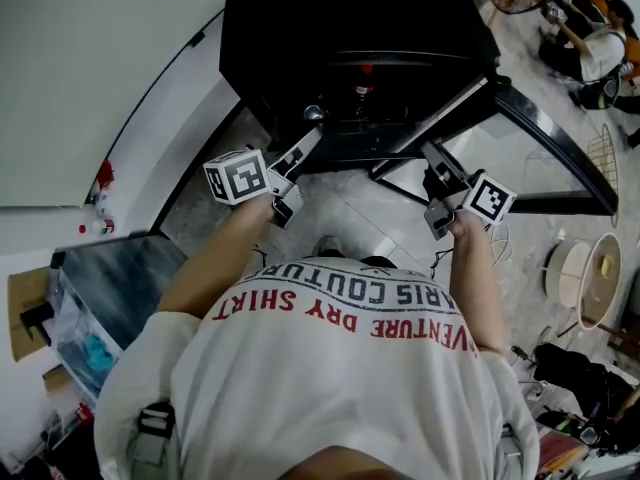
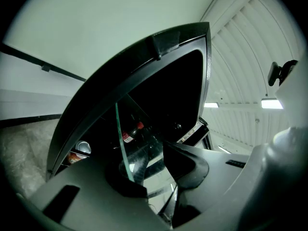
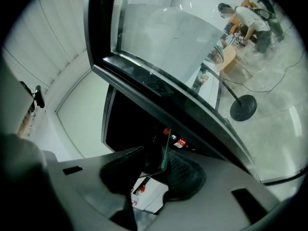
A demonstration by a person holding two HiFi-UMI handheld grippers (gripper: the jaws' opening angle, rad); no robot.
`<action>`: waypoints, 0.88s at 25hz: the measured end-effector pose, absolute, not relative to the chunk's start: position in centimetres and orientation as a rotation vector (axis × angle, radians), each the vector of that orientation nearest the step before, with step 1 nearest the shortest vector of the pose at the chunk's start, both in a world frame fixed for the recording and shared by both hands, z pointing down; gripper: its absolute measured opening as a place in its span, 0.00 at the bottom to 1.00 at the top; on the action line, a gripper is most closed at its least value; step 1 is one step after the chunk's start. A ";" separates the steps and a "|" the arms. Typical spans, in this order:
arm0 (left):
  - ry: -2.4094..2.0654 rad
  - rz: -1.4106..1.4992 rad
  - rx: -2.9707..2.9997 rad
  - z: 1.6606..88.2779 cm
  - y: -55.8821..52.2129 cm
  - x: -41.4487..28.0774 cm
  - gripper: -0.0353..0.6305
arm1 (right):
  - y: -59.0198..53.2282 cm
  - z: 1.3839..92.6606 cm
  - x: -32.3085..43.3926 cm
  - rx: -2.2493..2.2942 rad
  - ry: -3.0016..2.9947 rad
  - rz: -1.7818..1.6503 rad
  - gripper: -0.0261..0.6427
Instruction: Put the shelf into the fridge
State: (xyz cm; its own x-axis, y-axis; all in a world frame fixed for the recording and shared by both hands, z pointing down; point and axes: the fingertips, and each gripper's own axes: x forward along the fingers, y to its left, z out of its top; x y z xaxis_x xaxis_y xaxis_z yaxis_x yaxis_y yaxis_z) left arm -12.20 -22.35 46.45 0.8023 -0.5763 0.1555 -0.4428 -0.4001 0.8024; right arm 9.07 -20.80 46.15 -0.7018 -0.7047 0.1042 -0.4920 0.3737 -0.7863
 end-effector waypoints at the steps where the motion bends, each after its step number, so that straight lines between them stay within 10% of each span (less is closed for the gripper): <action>1: -0.753 -0.185 2.055 46.4 -22.4 -12.2 0.22 | -20.8 46.2 8.8 -1.048 2.374 -1.250 0.20; 22: -0.728 -0.205 2.047 46.7 -22.7 -12.0 0.22 | -16.5 47.9 -1.8 -0.804 2.464 -1.442 0.15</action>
State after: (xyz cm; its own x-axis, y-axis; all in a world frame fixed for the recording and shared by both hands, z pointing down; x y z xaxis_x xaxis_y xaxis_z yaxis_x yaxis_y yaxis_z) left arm -12.05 -22.67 46.70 0.8109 -0.5696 0.1346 -0.4160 -0.3991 0.8171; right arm -1.78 -16.46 47.89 -0.8389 -0.5317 0.1165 -0.3620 0.3850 -0.8490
